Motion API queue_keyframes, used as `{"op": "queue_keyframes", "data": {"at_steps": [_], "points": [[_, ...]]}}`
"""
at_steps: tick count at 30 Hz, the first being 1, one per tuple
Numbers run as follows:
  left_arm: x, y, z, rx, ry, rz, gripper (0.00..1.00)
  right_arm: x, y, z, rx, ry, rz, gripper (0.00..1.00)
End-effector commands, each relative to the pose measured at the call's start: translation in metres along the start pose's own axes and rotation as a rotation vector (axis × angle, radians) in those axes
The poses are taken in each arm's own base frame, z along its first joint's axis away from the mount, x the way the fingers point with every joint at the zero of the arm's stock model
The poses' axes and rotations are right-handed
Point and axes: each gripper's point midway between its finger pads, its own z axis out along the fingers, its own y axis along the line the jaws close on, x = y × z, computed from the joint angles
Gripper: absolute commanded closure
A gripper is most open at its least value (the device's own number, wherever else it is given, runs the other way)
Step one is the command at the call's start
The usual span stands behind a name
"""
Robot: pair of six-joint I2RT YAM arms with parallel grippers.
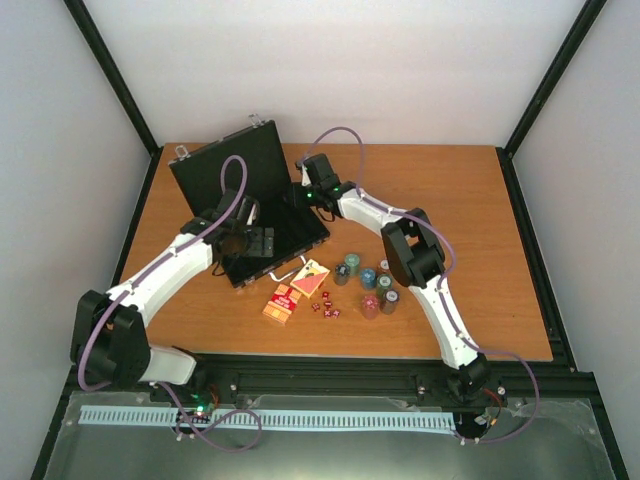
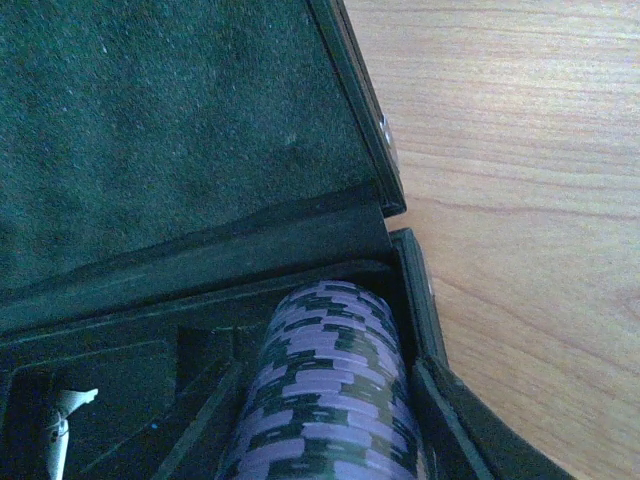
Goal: Pack up texas hold em set
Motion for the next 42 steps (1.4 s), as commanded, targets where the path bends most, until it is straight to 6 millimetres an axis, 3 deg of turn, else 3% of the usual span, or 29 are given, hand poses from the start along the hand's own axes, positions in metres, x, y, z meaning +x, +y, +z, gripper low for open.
{"op": "queue_keyframes", "data": {"at_steps": [1, 6, 12, 17, 20, 26, 27, 30, 34, 42], "points": [[-0.007, -0.003, -0.001, 0.011, -0.005, -0.005, 0.00, -0.019, 0.002, -0.014, 0.051, -0.064, -0.033, 0.59], [-0.009, -0.003, -0.001, 0.009, -0.012, -0.003, 0.00, -0.025, 0.007, -0.027, 0.063, -0.060, -0.075, 0.39], [-0.013, -0.005, -0.001, 0.012, -0.018, 0.000, 0.00, -0.035, 0.015, -0.046, 0.068, -0.052, -0.123, 0.27], [-0.017, -0.007, -0.002, 0.017, -0.028, 0.000, 0.00, -0.040, 0.021, -0.075, 0.094, -0.003, -0.159, 0.17], [-0.018, -0.007, -0.001, 0.019, -0.031, -0.001, 0.00, -0.022, 0.016, -0.096, 0.137, 0.092, -0.187, 0.18], [-0.023, -0.008, -0.002, 0.016, -0.046, -0.003, 0.00, 0.055, -0.024, -0.142, 0.297, 0.402, -0.266, 0.22], [-0.025, -0.008, -0.002, 0.017, -0.047, -0.002, 0.00, 0.077, -0.033, -0.151, 0.319, 0.464, -0.275, 0.23], [-0.027, -0.010, -0.002, 0.020, -0.049, 0.003, 0.00, 0.104, -0.040, -0.181, 0.332, 0.524, -0.301, 0.23], [-0.028, -0.011, 0.001, 0.020, -0.043, 0.008, 0.00, 0.127, -0.045, -0.208, 0.355, 0.579, -0.296, 0.23], [-0.030, -0.014, 0.003, 0.033, -0.037, 0.011, 0.00, 0.138, -0.078, -0.245, 0.554, 0.560, -0.288, 0.23]]}}
